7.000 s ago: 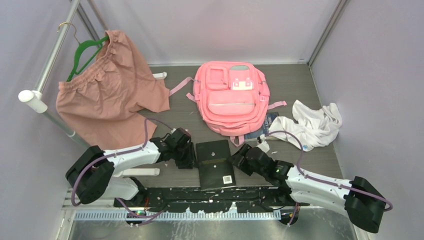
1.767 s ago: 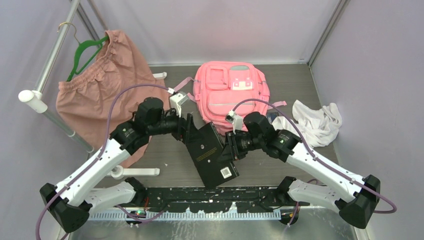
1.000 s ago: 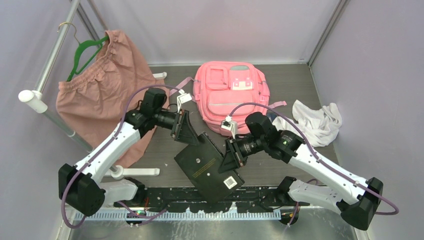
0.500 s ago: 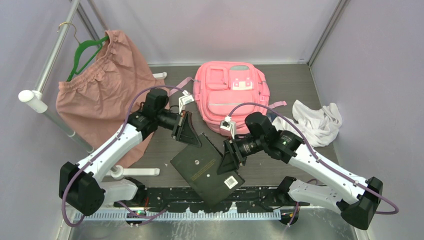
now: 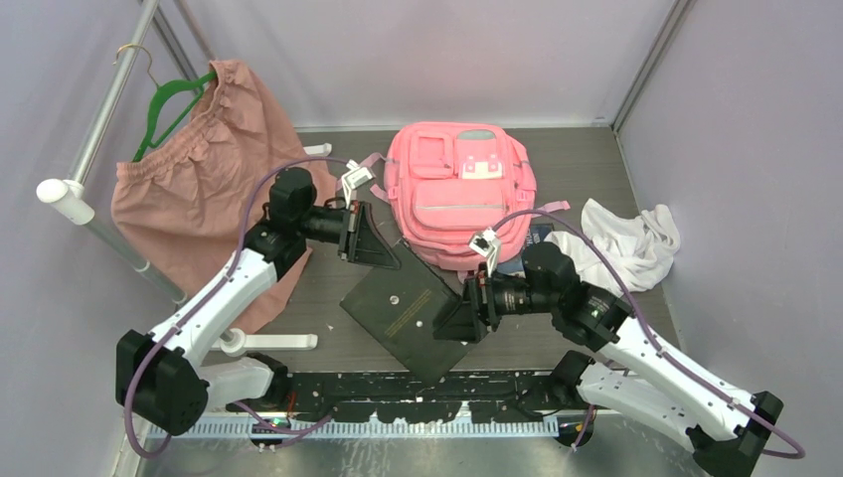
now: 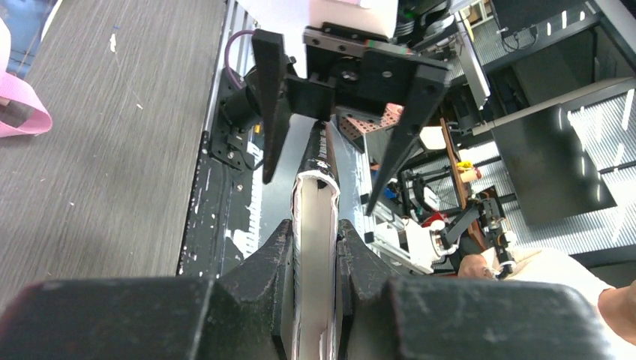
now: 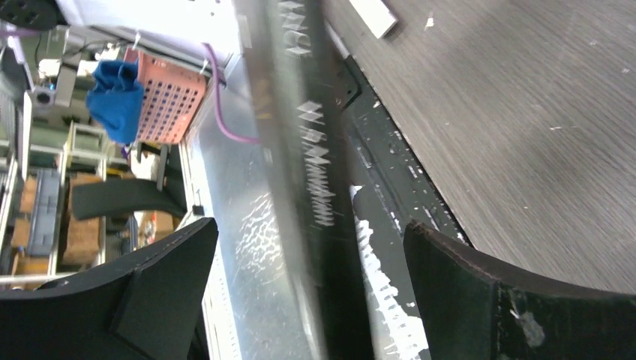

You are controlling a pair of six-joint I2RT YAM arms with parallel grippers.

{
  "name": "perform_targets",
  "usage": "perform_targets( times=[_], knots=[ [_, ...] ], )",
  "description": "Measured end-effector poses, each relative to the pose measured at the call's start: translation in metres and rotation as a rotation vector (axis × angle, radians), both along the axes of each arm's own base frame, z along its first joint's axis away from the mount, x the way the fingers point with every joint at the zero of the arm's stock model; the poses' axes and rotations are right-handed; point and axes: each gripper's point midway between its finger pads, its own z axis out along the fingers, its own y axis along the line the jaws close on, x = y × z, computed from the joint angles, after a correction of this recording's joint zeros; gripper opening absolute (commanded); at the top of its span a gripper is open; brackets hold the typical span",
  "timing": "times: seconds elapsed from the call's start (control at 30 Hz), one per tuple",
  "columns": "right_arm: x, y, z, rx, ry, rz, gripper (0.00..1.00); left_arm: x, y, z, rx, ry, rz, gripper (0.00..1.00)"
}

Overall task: Pack the student bag
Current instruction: Pick up the book from the center of the board.

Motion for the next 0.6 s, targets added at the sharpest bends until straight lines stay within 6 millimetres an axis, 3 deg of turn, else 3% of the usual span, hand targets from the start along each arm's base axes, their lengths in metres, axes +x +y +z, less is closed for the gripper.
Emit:
perform_targets(
  times=[0.13, 0.3, 0.4, 0.6],
  knots=[
    [0.015, -0.001, -0.012, 0.061, 0.018, -0.136, 0.97, 0.006, 0.005, 0.005, -0.01, 0.018, 0.017, 0.0],
    [0.036, -0.007, -0.028, 0.15, 0.045, -0.325, 0.95, 0.033, 0.019, 0.009, -0.019, 0.018, 0.137, 0.0],
    [0.045, -0.011, -0.024, 0.205, 0.045, -0.4, 0.91, 0.043, 0.025, 0.008, -0.021, 0.02, 0.186, 0.0],
    [0.057, -0.011, 0.002, 0.314, 0.027, -0.458, 0.79, 0.043, 0.025, 0.003, -0.018, 0.049, 0.194, 0.0]
  ],
)
